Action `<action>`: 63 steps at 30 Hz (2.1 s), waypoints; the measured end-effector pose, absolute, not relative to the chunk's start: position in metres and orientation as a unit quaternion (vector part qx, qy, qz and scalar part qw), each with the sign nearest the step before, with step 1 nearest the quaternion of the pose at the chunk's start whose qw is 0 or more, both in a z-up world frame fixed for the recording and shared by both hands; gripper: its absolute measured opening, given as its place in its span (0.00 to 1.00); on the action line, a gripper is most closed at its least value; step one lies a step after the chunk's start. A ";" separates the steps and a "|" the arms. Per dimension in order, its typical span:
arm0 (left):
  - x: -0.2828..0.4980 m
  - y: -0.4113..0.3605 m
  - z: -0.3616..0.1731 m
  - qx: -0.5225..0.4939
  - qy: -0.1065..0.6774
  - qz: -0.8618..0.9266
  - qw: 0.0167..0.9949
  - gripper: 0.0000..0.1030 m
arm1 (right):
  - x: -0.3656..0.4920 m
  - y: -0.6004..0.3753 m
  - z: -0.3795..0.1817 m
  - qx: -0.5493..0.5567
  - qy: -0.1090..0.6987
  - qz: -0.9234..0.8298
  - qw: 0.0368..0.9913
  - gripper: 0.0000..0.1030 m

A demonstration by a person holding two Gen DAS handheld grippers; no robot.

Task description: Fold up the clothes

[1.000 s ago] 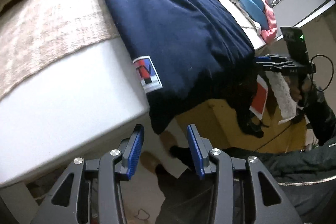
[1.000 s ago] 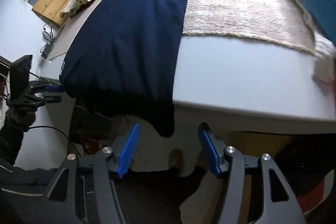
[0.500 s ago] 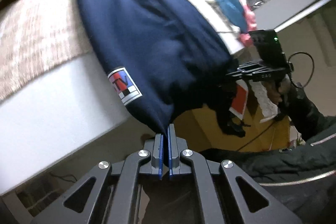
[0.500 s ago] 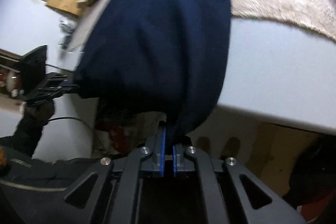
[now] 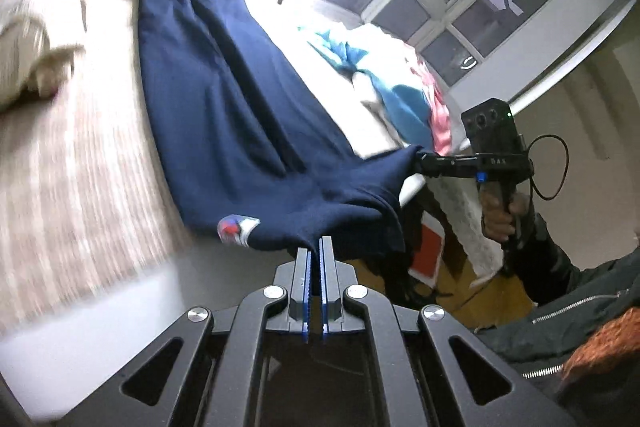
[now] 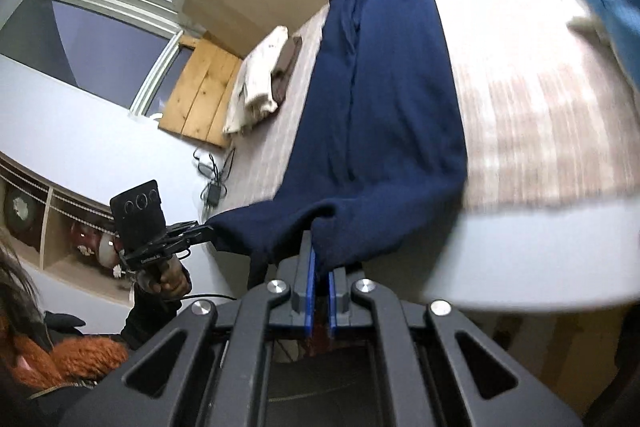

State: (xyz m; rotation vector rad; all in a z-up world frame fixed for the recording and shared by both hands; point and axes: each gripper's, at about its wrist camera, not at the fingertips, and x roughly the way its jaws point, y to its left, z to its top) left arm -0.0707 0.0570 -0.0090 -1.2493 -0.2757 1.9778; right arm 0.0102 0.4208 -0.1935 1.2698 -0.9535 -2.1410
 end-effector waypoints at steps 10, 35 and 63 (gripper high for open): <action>-0.233 0.064 -0.048 -0.525 -0.077 0.795 0.293 0.07 | -0.177 0.439 -0.217 0.528 -0.314 -0.762 0.206 0.16; -0.285 0.067 -0.049 -0.513 -0.044 0.814 0.269 0.30 | -0.229 0.429 -0.196 0.515 -0.122 -0.836 0.147 0.51; -0.314 0.283 -0.098 -0.499 0.337 0.603 0.524 0.47 | -0.191 0.459 -0.241 0.531 -0.180 -0.806 0.190 0.54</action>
